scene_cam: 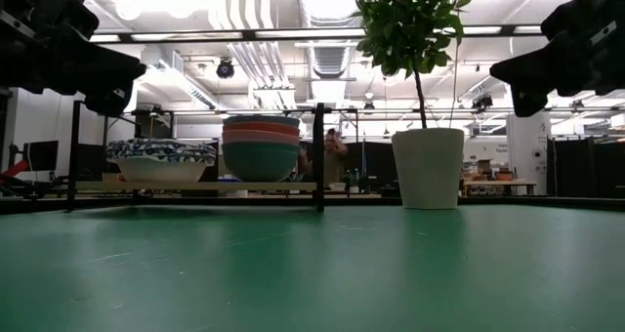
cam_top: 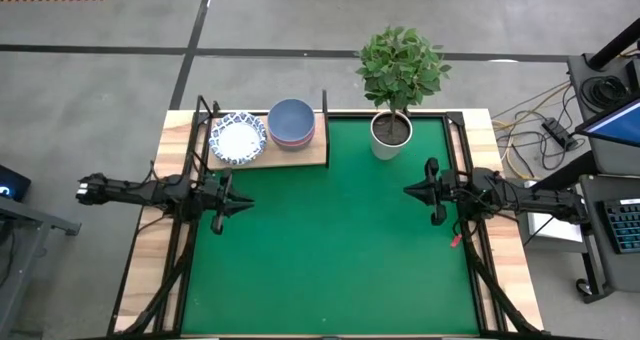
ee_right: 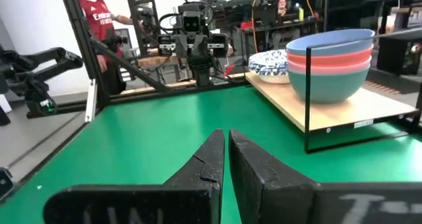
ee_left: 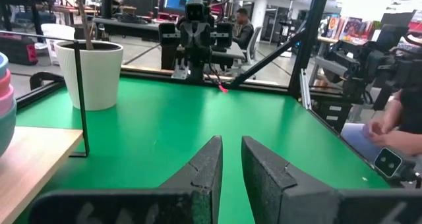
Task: Place and stack bowls onto a shelf
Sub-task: Return to Home Position
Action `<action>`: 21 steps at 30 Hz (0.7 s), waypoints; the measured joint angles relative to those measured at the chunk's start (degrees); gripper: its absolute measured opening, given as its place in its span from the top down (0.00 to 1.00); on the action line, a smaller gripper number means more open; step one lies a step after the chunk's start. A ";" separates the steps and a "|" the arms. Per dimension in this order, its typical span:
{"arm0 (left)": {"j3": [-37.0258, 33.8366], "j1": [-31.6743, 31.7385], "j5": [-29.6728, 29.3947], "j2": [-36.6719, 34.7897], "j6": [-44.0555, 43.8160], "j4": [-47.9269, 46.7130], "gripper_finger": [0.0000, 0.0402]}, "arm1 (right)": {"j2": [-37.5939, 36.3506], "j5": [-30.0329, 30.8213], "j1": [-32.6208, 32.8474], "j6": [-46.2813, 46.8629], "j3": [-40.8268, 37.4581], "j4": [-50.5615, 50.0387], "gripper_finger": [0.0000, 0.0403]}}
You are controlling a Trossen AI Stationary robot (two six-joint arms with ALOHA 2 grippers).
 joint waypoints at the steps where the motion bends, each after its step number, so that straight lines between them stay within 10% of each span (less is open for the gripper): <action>1: 0.00 0.00 0.00 0.00 0.00 0.00 0.90 | 0.02 0.00 0.00 0.19 0.00 0.00 0.97; 21: 0.00 0.00 -0.02 0.66 0.00 0.00 0.90 | 0.04 -0.09 0.00 -1.77 -0.02 0.14 0.97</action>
